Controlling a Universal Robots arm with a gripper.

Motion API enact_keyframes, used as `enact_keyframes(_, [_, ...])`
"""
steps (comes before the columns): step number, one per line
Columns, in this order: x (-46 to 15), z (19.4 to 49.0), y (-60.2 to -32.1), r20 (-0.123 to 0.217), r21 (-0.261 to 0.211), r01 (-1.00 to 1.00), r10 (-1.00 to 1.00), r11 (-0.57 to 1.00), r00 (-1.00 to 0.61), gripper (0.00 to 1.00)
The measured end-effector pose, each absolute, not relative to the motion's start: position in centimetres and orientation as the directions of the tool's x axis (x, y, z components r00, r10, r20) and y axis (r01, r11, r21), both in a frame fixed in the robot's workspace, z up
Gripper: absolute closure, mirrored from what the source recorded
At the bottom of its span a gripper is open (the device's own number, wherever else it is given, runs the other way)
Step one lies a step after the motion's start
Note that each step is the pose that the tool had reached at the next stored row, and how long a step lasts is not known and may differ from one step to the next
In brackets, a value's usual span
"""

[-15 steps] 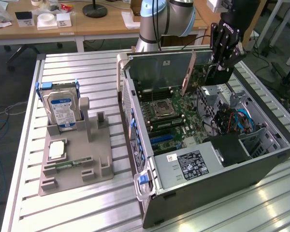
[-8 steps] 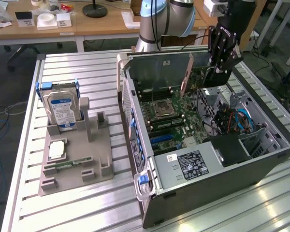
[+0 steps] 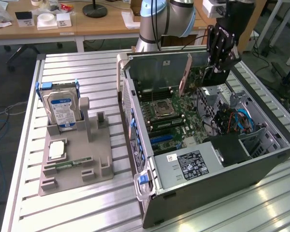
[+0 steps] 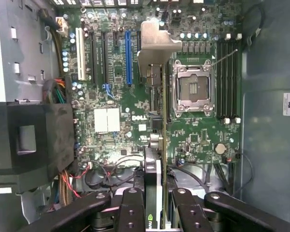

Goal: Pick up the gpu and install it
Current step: 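Insert the gpu into the slot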

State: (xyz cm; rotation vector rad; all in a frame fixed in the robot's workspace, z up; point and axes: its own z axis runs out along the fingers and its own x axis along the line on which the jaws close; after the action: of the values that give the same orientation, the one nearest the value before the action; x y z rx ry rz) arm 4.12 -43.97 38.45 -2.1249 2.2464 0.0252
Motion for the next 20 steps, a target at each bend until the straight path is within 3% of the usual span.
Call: enact_keyframes(20, [1.3,36.5,-44.1,-0.05,-0.025,-0.998,-0.997,0.058,-0.057,0.73])
